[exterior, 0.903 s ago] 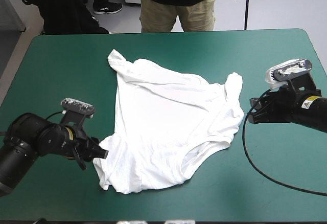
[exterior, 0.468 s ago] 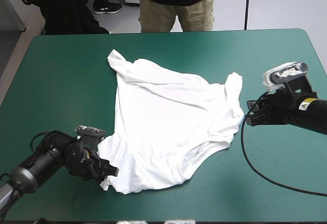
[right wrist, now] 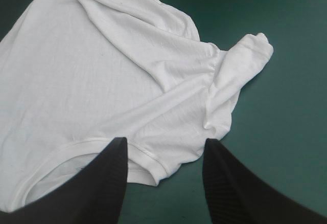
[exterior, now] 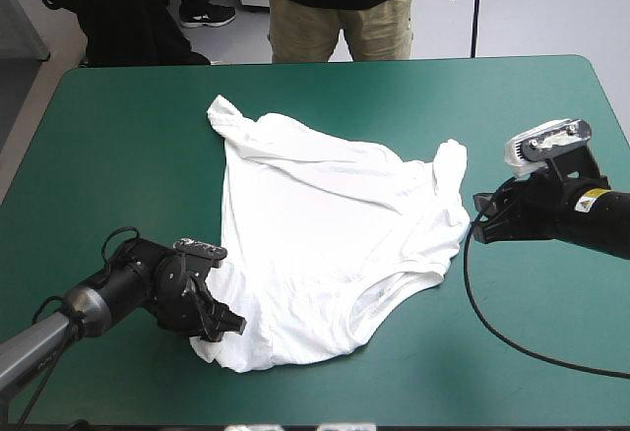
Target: Fold the cloth
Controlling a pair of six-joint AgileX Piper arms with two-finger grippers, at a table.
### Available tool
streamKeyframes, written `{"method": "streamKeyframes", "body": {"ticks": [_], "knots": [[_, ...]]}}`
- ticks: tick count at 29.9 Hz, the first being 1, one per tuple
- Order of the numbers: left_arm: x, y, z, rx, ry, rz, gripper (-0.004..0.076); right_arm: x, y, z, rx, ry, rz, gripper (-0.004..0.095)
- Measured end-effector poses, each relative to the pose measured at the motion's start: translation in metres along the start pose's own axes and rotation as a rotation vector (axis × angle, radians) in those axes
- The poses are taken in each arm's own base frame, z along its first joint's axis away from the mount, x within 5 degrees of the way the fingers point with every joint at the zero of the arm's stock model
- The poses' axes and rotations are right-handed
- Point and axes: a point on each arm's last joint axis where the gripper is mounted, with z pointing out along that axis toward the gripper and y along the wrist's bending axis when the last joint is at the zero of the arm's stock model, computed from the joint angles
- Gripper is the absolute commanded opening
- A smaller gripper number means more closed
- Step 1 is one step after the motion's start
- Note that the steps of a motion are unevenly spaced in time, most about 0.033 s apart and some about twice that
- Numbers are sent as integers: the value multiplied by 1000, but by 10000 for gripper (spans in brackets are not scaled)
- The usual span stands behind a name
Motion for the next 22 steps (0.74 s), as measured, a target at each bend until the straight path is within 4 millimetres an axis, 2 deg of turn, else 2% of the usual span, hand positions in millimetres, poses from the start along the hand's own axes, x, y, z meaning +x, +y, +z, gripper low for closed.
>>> {"method": "streamKeyframes", "body": {"ticks": [1,2,6,9,12,18,22], "knots": [[0,0,1,-5,10,16,77,0,-1,0,8,3,-5,399],[0,1,1,-9,14,36,-6,1,-2,0,17,9,-10,395],[-2,-2,1,20,0,100,-17,4,-4,7,18,78,4,397],[-2,-2,1,27,-1,110,-17,7,-8,22,-5,173,22,432],[-2,-2,1,27,-2,116,-17,8,-16,47,-21,265,44,500],[-2,-3,1,28,-1,115,-17,4,-39,114,-10,329,91,500],[-2,-3,1,28,-3,115,-17,11,-50,151,-15,399,115,499]]}}
